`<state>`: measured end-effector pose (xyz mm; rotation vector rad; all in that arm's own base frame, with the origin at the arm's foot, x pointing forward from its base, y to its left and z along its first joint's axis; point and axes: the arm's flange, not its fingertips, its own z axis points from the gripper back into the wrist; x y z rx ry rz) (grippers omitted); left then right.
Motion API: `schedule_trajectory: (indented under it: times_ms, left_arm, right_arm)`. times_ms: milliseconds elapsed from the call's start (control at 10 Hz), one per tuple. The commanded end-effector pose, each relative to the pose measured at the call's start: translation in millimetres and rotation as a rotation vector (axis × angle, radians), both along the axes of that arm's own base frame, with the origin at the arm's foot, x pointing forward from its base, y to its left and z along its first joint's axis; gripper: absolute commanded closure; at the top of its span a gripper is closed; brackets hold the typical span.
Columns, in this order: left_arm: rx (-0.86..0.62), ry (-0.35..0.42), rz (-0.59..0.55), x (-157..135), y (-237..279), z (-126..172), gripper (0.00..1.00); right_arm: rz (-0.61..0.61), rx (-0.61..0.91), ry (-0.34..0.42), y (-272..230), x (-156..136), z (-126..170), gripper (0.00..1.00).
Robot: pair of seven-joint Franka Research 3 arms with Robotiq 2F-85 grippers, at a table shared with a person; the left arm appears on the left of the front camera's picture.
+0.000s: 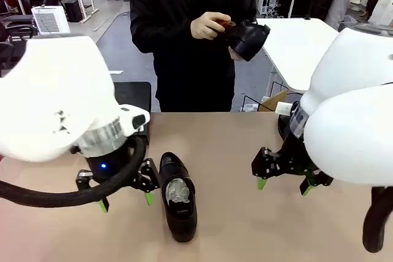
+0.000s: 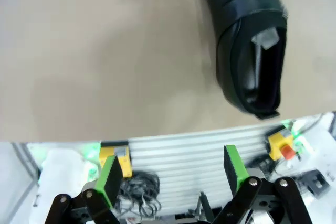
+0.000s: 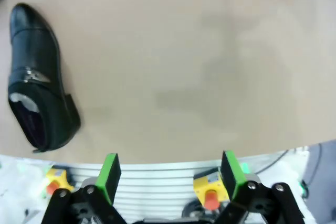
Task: Organize the shoes by placing them on the stand.
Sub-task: Place the Shoe from the middle of the table onto the Shoes Stand.
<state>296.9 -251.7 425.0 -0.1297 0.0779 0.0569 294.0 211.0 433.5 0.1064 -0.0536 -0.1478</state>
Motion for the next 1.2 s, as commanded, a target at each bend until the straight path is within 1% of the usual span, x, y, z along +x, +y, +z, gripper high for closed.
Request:
schedule_trajectory:
  times_ms: [0,100,200,400,500,900,1100]
  left_arm:
    - [0.048,-0.113,0.024,7,-14,-14,0.0]
    - [0.072,-0.173,0.006,10,-19,-24,0.0]
    - [0.068,-0.21,0.002,12,-26,-30,0.0]
    - [0.063,-0.187,-0.014,13,-42,-39,0.0]
    - [0.081,-0.199,-0.005,15,-46,-44,0.0]
    - [0.1,-0.175,0.083,25,-57,-69,0.0]
    - [0.112,-0.169,0.11,27,-62,-75,0.0]
  right_arm:
    - [0.072,0.002,-0.008,16,-12,0,0.0]
    - [0.072,0.002,-0.008,16,-12,0,0.0]
    - [0.072,0.002,-0.008,16,-12,0,0.0]
    - [0.072,0.002,-0.008,16,-12,0,0.0]
    - [0.072,0.002,-0.008,16,-12,0,0.0]
    - [0.072,0.002,-0.008,16,-12,0,0.0]
    - [0.072,0.002,-0.008,16,-12,0,0.0]
